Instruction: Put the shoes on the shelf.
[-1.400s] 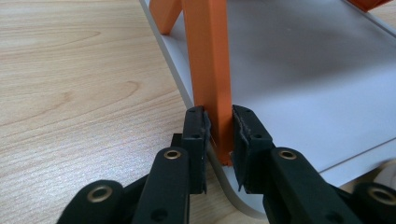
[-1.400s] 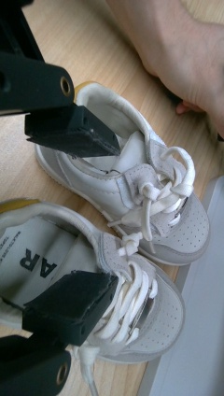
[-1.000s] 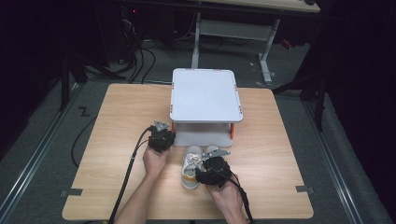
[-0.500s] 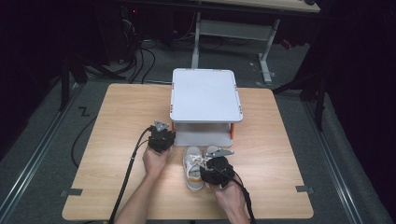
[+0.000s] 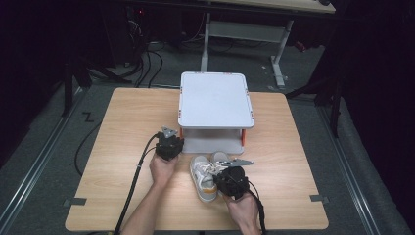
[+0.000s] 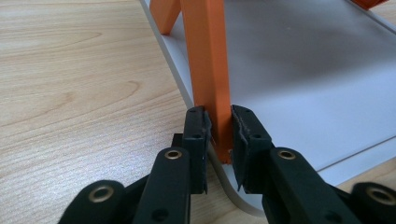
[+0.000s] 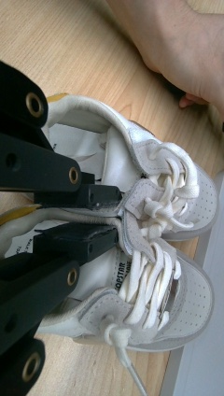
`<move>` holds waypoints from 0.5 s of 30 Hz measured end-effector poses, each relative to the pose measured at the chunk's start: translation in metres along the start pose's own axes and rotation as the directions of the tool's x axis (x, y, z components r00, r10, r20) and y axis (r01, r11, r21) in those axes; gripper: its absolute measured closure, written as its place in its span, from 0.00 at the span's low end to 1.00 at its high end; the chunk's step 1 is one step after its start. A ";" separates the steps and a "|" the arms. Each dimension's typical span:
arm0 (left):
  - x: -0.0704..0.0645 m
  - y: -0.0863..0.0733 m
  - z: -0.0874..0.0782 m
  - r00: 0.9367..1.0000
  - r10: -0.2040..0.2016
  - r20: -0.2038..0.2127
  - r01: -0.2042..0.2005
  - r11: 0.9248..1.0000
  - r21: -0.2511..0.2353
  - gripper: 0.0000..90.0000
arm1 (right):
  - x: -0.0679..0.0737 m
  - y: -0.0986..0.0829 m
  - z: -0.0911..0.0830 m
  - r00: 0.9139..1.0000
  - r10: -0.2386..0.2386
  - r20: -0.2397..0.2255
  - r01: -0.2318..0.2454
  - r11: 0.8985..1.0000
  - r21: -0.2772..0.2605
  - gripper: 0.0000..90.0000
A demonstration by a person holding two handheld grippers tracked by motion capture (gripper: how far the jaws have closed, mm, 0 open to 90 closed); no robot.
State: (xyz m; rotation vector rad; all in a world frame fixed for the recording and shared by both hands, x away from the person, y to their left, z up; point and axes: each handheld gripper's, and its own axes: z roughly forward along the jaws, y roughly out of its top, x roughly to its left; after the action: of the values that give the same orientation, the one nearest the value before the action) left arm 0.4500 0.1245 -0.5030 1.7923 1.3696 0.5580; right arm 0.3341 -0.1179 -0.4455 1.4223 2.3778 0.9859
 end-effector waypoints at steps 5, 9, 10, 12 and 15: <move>0.000 0.000 0.000 1.000 0.000 0.000 0.000 1.000 0.000 0.85 | -0.002 -0.002 -0.002 1.000 0.003 0.001 -0.003 1.000 -0.006 0.90; 0.000 0.000 0.000 1.000 -0.001 -0.001 0.001 1.000 -0.001 0.85 | -0.003 -0.002 -0.004 1.000 0.006 0.001 -0.006 1.000 -0.009 0.91; 0.000 0.000 0.000 1.000 -0.002 -0.001 0.002 1.000 -0.001 0.85 | -0.004 -0.002 -0.005 1.000 0.006 0.002 -0.006 1.000 -0.010 0.91; 0.000 0.000 0.000 1.000 -0.002 -0.001 0.002 1.000 -0.001 0.85 | -0.004 -0.003 -0.006 1.000 0.004 0.001 -0.004 1.000 -0.010 0.91; 0.000 0.000 0.000 1.000 -0.001 0.000 0.001 1.000 0.000 0.85 | -0.005 -0.004 -0.009 1.000 -0.003 0.001 0.003 1.000 -0.014 0.91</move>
State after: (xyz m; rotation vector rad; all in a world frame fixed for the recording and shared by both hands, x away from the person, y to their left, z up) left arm 0.4500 0.1245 -0.5030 1.7916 1.3709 0.5574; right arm 0.3294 -0.1270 -0.4422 1.4141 2.3666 0.9992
